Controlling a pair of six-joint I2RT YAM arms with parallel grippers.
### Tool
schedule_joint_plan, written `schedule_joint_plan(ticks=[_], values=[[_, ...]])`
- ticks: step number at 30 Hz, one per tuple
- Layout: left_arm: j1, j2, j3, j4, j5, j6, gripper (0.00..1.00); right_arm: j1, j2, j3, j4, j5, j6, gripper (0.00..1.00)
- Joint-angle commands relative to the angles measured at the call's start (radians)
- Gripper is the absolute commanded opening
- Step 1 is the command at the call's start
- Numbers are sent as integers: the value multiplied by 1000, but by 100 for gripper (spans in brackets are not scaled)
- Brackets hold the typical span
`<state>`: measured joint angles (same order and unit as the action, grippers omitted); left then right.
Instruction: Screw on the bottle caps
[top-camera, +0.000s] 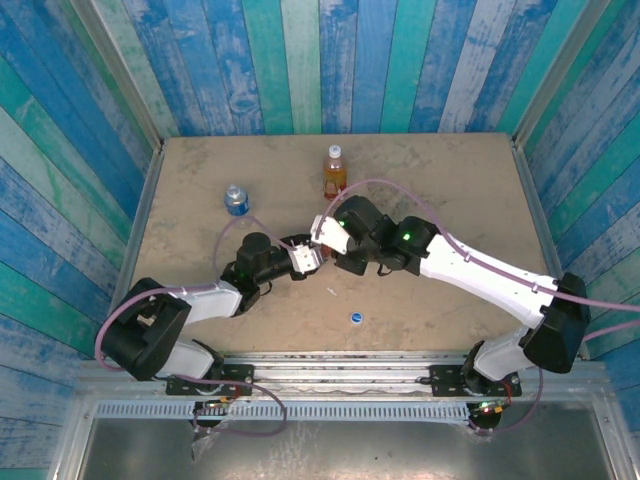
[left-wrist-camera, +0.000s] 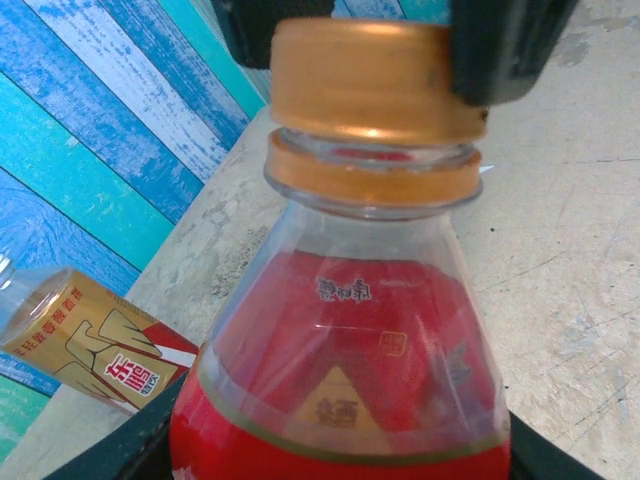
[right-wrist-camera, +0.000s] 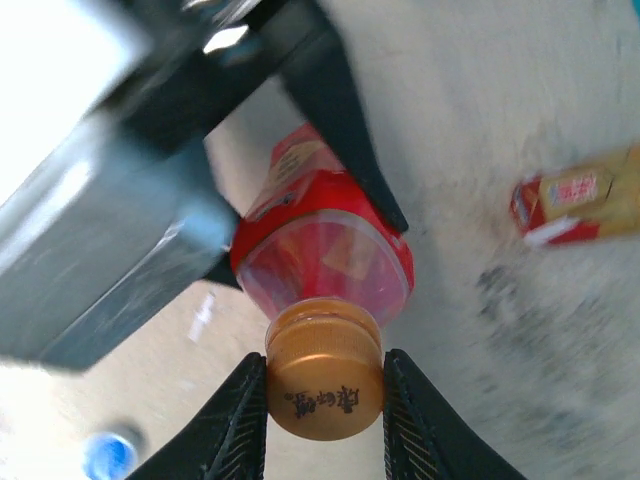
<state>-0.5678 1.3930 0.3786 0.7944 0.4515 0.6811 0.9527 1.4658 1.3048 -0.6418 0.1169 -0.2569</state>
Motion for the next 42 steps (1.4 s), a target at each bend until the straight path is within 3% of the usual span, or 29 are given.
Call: schedule_joint_plan(ticks=[1, 3, 6, 10, 14, 17, 22, 28, 35, 42], values=[[-6, -42, 8, -43, 25, -26, 54, -3, 21, 7, 44, 11, 636, 16], [-6, -36, 9, -44, 28, -25, 54, -4, 38, 32, 8, -1, 759, 17], [-6, -35, 11, -45, 39, -25, 54, -7, 42, 49, -27, 6, 701, 26], [-6, -36, 14, -72, 28, -14, 53, -53, 14, 27, -71, -60, 360, 52], [-5, -42, 11, -76, 28, -13, 53, -61, -32, 29, -108, -135, -66, 65], [-6, -40, 13, -80, 35, -13, 53, -60, -55, 35, -95, -138, -206, 59], [-7, -36, 16, -86, 49, -13, 53, -16, -65, 27, -119, -131, -525, 59], [-6, -49, 21, -114, 68, -4, 53, 0, -31, 72, -132, -64, -712, 51], [-6, -54, 21, -116, 95, 0, 53, 0, 15, 76, -157, -43, -783, 50], [-6, -44, 25, -119, 92, -2, 53, 0, 30, 80, -156, -63, -764, 37]])
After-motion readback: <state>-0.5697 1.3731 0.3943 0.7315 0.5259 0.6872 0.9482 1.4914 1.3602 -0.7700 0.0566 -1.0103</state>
